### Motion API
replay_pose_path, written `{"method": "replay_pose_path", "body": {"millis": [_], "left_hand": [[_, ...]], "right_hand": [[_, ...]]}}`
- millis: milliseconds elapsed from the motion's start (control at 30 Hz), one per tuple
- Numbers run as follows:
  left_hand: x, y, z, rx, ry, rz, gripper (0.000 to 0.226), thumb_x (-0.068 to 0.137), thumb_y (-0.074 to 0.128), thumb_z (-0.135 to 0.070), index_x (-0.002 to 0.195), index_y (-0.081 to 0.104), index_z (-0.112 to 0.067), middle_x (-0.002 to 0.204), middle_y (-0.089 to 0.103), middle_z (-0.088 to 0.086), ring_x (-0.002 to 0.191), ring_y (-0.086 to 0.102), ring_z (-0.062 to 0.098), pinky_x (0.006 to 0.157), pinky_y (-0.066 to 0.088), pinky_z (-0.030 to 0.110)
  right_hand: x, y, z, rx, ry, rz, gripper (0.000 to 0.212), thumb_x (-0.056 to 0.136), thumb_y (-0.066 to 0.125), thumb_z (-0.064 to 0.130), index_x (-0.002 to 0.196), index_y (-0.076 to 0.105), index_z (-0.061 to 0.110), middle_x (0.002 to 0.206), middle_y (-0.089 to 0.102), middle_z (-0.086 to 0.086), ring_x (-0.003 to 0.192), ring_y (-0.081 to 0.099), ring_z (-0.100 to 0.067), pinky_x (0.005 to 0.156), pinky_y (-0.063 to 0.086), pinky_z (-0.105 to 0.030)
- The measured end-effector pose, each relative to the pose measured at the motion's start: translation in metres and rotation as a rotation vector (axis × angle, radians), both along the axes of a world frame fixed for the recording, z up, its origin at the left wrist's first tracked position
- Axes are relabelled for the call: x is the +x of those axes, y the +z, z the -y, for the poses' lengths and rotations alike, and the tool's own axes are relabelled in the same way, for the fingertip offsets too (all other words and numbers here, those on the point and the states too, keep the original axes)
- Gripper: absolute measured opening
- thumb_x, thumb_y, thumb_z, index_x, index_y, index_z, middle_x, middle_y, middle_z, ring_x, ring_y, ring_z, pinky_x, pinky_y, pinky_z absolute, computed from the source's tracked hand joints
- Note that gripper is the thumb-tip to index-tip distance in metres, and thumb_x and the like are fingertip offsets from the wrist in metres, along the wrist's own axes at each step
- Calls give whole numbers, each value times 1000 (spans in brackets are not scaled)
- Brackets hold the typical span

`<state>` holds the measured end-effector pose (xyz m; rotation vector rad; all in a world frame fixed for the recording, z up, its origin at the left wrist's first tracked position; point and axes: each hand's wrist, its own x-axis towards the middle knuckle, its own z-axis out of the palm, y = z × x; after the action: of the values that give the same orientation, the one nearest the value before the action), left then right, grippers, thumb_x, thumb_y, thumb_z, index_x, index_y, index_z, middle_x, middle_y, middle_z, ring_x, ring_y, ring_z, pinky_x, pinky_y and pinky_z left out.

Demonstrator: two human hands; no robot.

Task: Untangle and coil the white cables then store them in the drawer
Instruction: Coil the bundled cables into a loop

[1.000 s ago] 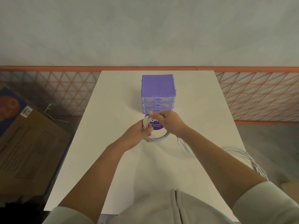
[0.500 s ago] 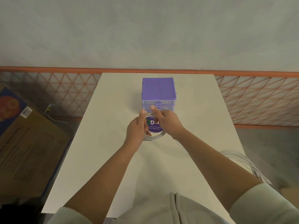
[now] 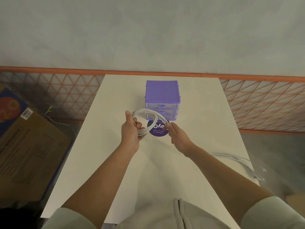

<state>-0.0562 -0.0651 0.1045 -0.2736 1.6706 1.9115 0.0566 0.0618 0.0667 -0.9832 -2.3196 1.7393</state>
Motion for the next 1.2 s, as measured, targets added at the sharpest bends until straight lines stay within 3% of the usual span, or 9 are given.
{"method": "replay_pose_path", "body": {"millis": [233, 333, 467, 533, 633, 767, 900, 1100, 1200], "left_hand": [[8, 1, -6, -27, -36, -158, 51, 99, 34, -60, 69, 40, -18, 50, 39, -6, 41, 44, 9, 49, 38, 24], [10, 0, -6, -50, -15, -244, 51, 100, 31, -58, 70, 39, -17, 50, 39, -5, 41, 44, 8, 49, 39, 26], [14, -1, -8, -79, 3, -346, 52, 101, 30, -57, 69, 39, -17, 52, 40, -3, 46, 47, 11, 62, 43, 33], [15, -1, -9, -104, -13, -381, 52, 100, 30, -58, 70, 39, -17, 55, 41, -1, 55, 47, 17, 64, 43, 35], [13, -1, -8, -190, -65, -461, 53, 102, 28, -55, 71, 40, -14, 57, 45, 0, 58, 50, 18, 63, 44, 33], [8, -1, -7, -324, -114, -552, 53, 104, 26, -50, 69, 46, -15, 57, 53, -2, 45, 51, 2, 52, 42, 18], [7, 0, -7, -375, -111, -594, 53, 104, 25, -49, 72, 49, -14, 64, 54, 0, 57, 54, 14, 59, 43, 27], [7, 8, -9, -281, -237, -413, 54, 102, 23, -54, 98, 58, -13, 79, 68, -3, 48, 66, 7, 42, 51, 23], [5, 11, -5, -211, -267, -410, 44, 102, 27, -54, 86, 53, -22, 85, 73, -2, 55, 70, 14, 46, 54, 26]], "right_hand": [[-18, 11, 13, -130, -106, -33, 25, 104, 40, 37, 116, 46, 16, 78, 48, 7, 60, 44, -5, 44, 34, -11], [-21, 24, 11, -173, -74, -30, 17, 101, 46, 27, 96, 59, 16, 67, 49, 8, 54, 39, -8, 37, 30, -10], [-22, 40, 14, -316, 57, -66, 53, 98, 27, 57, 66, 43, 18, 50, 40, 10, 46, 27, -10, 40, 24, -18], [-24, 43, 18, -318, 133, -54, 58, 95, 32, 65, 69, 48, 16, 49, 39, 11, 44, 26, -9, 40, 24, -18], [-23, 43, 20, -305, 137, -62, 34, 93, 55, 45, 82, 58, 13, 52, 46, 9, 46, 31, -10, 41, 25, -19], [-21, 39, 24, -318, 88, -112, 32, 99, 50, 39, 83, 61, 13, 54, 49, 9, 45, 32, -9, 41, 26, -16], [-21, 40, 30, -352, 38, -171, 33, 102, 47, 37, 99, 70, 13, 62, 50, 6, 45, 35, -3, 42, 29, -11], [-20, 37, 26, -405, -33, -218, 37, 98, 52, 28, 103, 67, -6, 57, 51, 5, 44, 37, -5, 41, 29, -14], [-19, 34, 24, -429, -15, -187, 38, 96, 54, 28, 98, 66, -8, 56, 49, 2, 45, 33, -10, 41, 27, -16]]}}
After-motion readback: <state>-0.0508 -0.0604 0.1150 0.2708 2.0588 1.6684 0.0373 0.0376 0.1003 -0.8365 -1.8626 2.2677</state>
